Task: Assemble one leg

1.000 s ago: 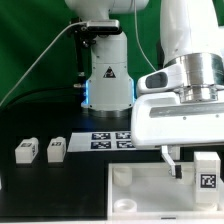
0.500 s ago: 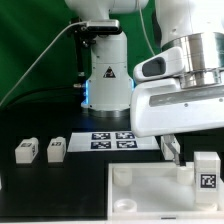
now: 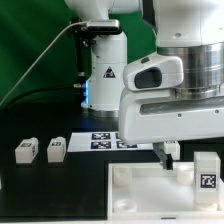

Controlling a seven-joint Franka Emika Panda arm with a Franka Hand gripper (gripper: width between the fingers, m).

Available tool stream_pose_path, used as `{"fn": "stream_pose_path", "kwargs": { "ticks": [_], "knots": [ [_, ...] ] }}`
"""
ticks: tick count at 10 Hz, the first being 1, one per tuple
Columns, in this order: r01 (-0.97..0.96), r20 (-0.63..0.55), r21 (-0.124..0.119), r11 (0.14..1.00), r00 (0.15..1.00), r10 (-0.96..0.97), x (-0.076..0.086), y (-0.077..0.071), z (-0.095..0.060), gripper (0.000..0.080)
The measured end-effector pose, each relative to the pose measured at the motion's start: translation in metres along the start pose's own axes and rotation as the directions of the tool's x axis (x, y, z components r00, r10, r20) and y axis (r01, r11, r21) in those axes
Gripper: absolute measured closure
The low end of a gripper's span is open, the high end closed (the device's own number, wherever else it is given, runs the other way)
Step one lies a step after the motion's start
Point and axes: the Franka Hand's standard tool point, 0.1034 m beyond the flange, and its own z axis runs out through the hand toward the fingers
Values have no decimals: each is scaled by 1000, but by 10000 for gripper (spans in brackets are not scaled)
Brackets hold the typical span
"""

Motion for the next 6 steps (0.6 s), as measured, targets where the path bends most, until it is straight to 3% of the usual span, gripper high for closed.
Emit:
{"fn": "stream_pose_path", "kwargs": {
  "ticks": [6],
  "knots": [
    [-47,2,-1,999,999,47,-1,1,1,180]
  ]
}}
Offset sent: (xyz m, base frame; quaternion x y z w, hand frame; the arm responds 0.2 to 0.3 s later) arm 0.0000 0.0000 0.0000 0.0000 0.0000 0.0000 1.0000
